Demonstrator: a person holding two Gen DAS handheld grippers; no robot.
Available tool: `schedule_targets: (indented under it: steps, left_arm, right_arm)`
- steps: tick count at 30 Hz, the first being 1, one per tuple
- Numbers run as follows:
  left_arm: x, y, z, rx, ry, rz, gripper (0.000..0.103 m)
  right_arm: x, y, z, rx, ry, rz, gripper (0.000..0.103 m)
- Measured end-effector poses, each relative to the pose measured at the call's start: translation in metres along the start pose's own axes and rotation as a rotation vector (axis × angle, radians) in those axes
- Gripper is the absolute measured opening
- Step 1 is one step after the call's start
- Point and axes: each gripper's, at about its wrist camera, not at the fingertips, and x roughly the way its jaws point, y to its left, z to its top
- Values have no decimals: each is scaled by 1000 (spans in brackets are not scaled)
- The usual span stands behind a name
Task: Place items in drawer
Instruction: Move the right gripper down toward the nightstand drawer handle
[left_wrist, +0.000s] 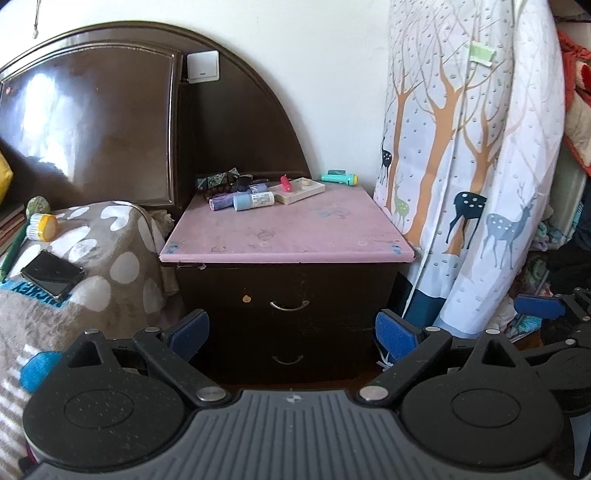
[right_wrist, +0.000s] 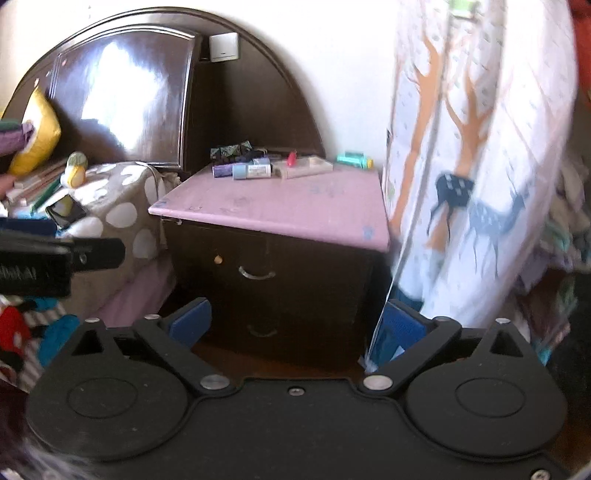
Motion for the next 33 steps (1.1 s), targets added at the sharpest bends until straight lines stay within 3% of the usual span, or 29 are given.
schedule_targets:
  steps: [8,17,22,33]
  left_arm:
    - [42,16,7,-37,11,10,98]
    - [105,43,14,-115,41,22,98]
    - [133,59,9,-155,26,8,98]
    - [193,68,2,-95,29,-69,98]
  right_arm:
    - [47,-2,14,-51,5,-10,102]
    - [103,-12,23,-53,113,1,101]
    - [136,-1,23,-194,132,-34,100]
    - [209,28,29,-497,217,-100,100]
